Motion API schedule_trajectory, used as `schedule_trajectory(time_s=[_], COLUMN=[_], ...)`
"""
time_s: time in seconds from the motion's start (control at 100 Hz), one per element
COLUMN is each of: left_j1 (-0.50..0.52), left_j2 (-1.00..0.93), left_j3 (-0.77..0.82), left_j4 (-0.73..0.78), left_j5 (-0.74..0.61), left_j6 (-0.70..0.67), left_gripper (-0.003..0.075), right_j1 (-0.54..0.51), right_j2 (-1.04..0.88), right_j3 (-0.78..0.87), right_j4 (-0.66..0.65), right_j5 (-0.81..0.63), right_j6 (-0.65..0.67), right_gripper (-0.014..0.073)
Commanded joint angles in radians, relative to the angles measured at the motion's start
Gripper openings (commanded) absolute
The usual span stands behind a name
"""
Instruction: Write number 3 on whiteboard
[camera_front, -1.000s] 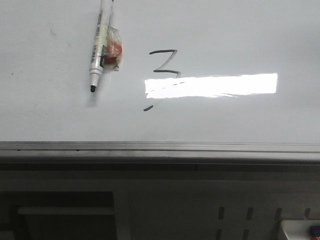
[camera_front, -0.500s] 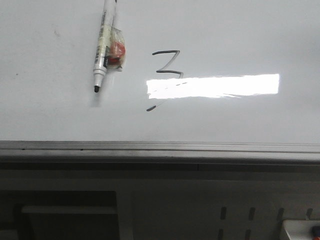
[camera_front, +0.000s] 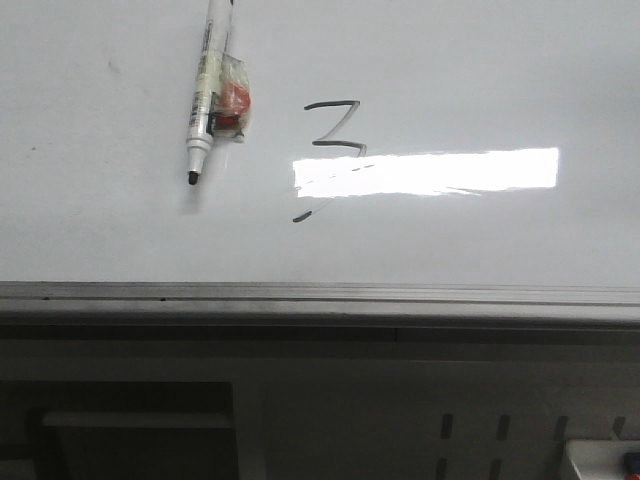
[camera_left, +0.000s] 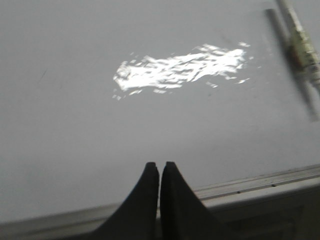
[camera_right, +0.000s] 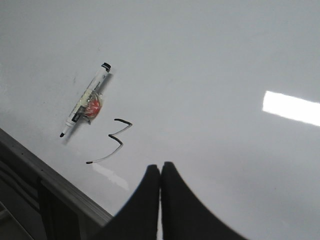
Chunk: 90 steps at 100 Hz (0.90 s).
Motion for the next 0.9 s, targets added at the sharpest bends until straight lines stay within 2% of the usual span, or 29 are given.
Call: schedule_trajectory(time_s=[0.0, 0.15, 0.41, 0.89], left_j1=[0.040, 0.070, 0.082, 0.082], left_j2=[-0.011, -0.028, -0.089, -0.086], left_j3=[0.004, 0.011, 0.035, 0.035], left_j4=[0.011, 0.011, -0.007, -0.007], left_j5=[-0.043, 0.163, 0.171, 0.168], left_j6=[-0.118, -0.118, -0.125, -0.125], left_gripper=[-0.0020, -0.0020, -0.0020, -0.0020], right_j1=[-0.007, -0.007, -0.007, -0.007], right_j2=[0.009, 0.009, 0.009, 0.009], right_j3=[-0.022, -0.022, -0.022, -0.022], right_j4=[-0.045, -0.045, -0.045, -0.045], right_j5=[-0.054, -0.054, -0.054, -0.054], right_j6=[-0.004, -0.004, -0.004, -0.004], right_gripper=[-0.0045, -0.0045, -0.0045, -0.0045])
